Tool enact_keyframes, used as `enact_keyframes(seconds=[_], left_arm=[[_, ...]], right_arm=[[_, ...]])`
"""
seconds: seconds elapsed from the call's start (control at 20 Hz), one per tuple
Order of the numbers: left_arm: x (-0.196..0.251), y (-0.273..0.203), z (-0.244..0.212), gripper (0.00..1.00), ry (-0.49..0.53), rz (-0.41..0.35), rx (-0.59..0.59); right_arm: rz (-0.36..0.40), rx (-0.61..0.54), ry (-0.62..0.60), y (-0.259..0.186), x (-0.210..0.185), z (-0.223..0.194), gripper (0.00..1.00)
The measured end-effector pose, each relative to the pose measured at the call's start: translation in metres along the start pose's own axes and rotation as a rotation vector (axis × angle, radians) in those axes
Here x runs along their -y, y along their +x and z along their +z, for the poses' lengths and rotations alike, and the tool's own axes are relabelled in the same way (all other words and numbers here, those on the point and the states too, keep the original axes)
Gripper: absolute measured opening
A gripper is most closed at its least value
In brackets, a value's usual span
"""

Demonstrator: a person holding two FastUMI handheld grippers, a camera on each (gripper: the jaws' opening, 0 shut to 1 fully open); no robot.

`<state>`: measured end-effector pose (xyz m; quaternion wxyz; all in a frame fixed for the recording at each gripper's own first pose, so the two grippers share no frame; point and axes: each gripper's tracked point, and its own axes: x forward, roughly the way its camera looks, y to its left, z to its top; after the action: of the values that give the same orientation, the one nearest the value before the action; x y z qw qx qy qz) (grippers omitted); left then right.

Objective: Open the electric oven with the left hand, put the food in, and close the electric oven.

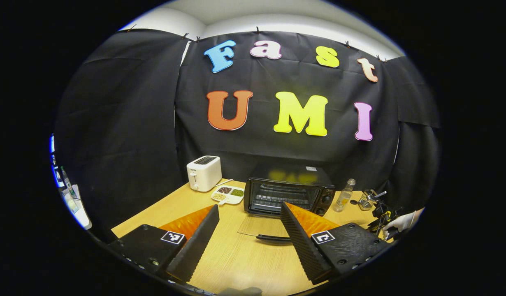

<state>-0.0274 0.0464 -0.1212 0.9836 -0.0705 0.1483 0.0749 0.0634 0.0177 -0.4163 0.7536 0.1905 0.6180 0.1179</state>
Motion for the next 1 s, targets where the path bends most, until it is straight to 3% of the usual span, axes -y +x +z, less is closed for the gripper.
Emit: enact_keyframes(seconds=[0.15, 0.3, 0.45, 0.55, 0.6, 0.9, 0.95, 1.0], left_arm=[[0.002, 0.001, 0.003, 0.96, 0.025, -0.001, 0.000], [0.010, 0.002, 0.006, 0.96, 0.033, -0.016, 0.000], [0.018, 0.004, 0.009, 0.96, 0.037, -0.024, 0.004], [0.024, 0.005, 0.010, 0.96, 0.051, -0.027, 0.007], [0.024, 0.006, 0.010, 0.96, 0.059, -0.029, 0.010], [0.024, 0.009, 0.021, 0.95, 0.121, -0.039, 0.034], [0.024, 0.009, 0.022, 0.87, 0.129, -0.047, 0.036], [0.023, 0.009, 0.021, 0.96, 0.140, -0.053, 0.035]], right_arm=[[0.127, 0.015, 0.110, 0.000, -0.002, -0.005, 0.01], [0.193, 0.057, 0.193, -0.006, -0.001, -0.008, 0.04], [0.210, 0.129, 0.239, -0.019, 0.000, -0.002, 0.00], [0.220, 0.187, 0.241, -0.038, -0.009, 0.000, 0.04], [0.222, 0.213, 0.258, -0.044, -0.015, 0.001, 0.00], [0.311, 0.323, 0.328, -0.072, -0.085, -0.001, 0.04], [0.333, 0.337, 0.352, -0.073, -0.099, -0.002, 0.04], [0.345, 0.355, 0.385, -0.072, -0.113, -0.001, 0.04]])
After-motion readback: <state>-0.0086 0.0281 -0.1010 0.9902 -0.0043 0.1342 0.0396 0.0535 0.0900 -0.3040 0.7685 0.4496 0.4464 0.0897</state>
